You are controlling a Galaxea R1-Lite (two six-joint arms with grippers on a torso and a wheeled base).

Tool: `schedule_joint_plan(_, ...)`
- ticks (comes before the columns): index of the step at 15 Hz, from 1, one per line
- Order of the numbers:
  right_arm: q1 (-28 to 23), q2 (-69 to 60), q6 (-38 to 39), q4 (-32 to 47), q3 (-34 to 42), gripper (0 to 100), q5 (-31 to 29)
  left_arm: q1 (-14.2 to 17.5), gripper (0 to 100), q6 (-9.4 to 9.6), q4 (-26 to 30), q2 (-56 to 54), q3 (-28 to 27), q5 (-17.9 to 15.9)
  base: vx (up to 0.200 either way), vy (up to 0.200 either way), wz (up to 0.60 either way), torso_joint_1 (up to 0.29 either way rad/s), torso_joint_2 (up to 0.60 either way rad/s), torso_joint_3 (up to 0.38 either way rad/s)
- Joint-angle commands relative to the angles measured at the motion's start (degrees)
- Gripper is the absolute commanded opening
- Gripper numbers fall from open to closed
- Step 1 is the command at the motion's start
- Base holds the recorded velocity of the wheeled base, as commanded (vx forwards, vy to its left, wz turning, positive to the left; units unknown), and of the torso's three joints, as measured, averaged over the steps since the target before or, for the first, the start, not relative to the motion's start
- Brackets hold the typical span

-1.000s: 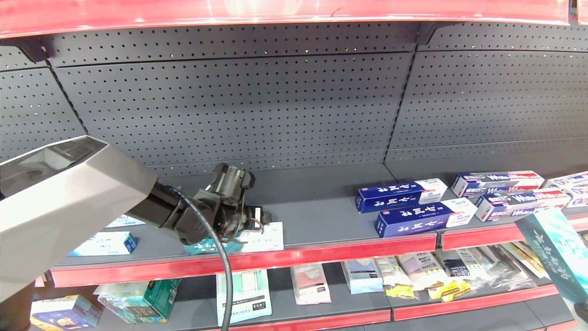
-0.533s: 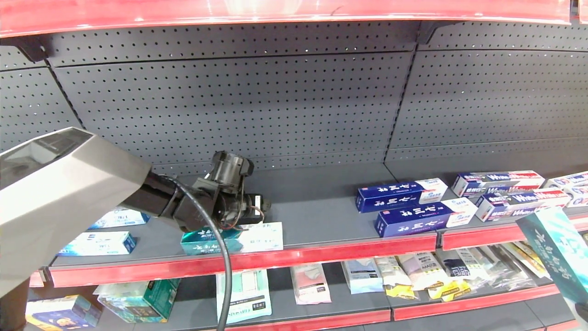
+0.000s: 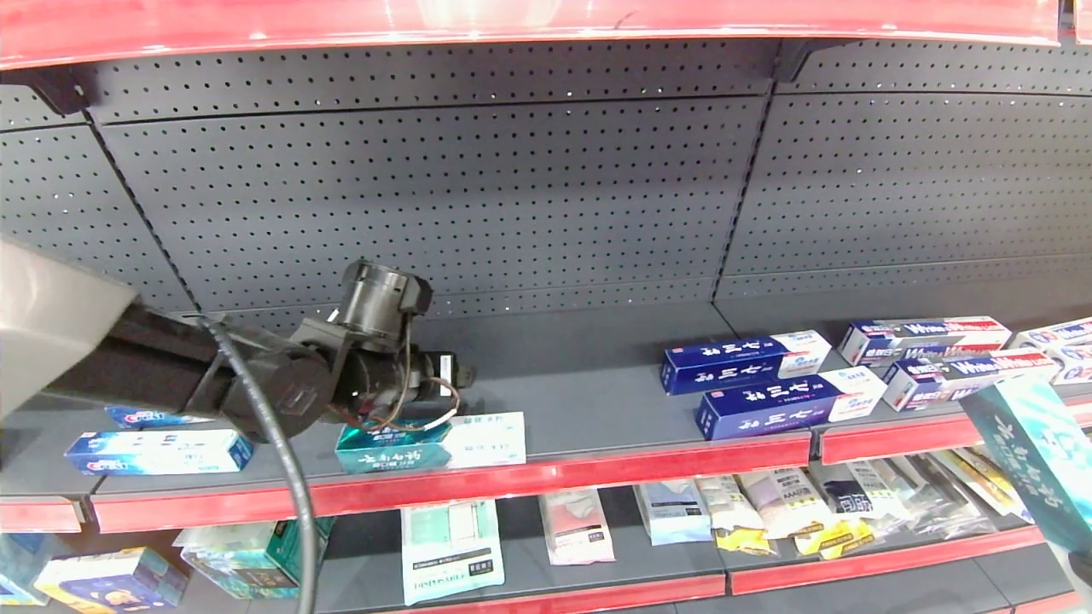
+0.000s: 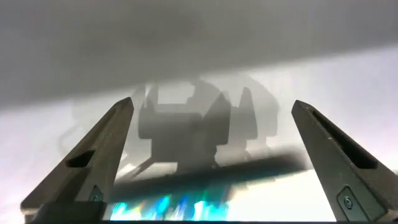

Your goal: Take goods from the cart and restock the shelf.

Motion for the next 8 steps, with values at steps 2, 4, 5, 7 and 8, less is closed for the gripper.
schedule_joint_plan(2,0.0,0.1,0.0,0.1,-0.1,0,0.0,0.2,100,-0.19,-0.1,-14.1,10.3,0.8,0.0,0.0,0.0,0.0,0.0,0.0)
schedule_joint_plan(4,0.0,-0.1,0.2,0.0,0.1,0,0.0,0.0,100,0.25,-0.1,-22.0,16.4,2.1,0.0,0.0,0.0,0.0,0.0,0.0)
schedule_joint_plan(5,0.0,0.0,0.2,0.0,0.0,0,0.1,-0.2,100,0.25,-0.1,-25.5,18.9,3.2,0.0,0.0,0.0,0.0,0.0,0.0)
schedule_joint_plan(7,0.0,0.0,0.0,0.0,-0.1,0,0.2,1.1,100,0.16,-0.1,-33.3,23.8,5.6,0.0,0.0,0.0,0.0,0.0,0.0)
schedule_joint_plan(8,0.0,0.0,-0.1,0.0,-0.3,0,0.2,2.3,100,0.16,-0.1,-37.5,26.2,6.5,0.0,0.0,0.0,0.0,0.0,0.0)
